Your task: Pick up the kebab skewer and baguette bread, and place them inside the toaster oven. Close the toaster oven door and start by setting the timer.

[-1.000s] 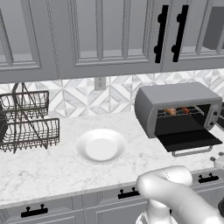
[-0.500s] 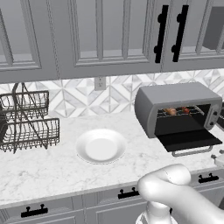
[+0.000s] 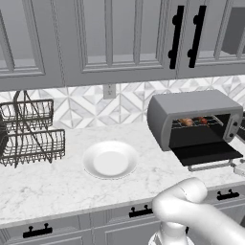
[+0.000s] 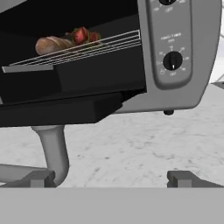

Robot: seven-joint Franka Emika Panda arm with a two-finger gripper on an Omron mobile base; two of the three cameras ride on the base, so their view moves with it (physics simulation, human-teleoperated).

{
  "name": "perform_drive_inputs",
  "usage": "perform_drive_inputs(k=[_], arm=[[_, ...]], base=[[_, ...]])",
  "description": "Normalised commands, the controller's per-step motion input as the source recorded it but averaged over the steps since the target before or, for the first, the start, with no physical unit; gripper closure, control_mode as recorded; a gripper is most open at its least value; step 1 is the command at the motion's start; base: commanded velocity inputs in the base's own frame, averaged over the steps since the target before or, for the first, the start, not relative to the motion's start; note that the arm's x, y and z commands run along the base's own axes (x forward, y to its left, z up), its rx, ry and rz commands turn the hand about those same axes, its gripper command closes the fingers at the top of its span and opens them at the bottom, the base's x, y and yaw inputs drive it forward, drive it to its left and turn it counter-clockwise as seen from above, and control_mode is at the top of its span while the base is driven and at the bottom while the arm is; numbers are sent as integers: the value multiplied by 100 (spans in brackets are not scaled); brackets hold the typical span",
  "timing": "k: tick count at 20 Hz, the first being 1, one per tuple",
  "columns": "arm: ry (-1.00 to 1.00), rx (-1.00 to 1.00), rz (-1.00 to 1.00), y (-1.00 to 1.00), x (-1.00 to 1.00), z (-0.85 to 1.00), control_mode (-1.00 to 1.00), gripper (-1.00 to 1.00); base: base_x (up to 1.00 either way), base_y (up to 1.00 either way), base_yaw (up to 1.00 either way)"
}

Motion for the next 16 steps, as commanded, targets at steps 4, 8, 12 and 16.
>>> perform_drive_inputs(k=[4, 8, 12, 16], arm=[[0, 6, -7, 0, 27, 0, -100, -100], [-1, 8, -9, -4, 30, 2, -100, -100], [-1, 8, -13, -23, 30, 13, -100, -100], [-3, 13, -10, -13, 25, 33, -100, -100]], base=[[0, 0, 0], [0, 0, 0], [0, 0, 0], [0, 0, 0]])
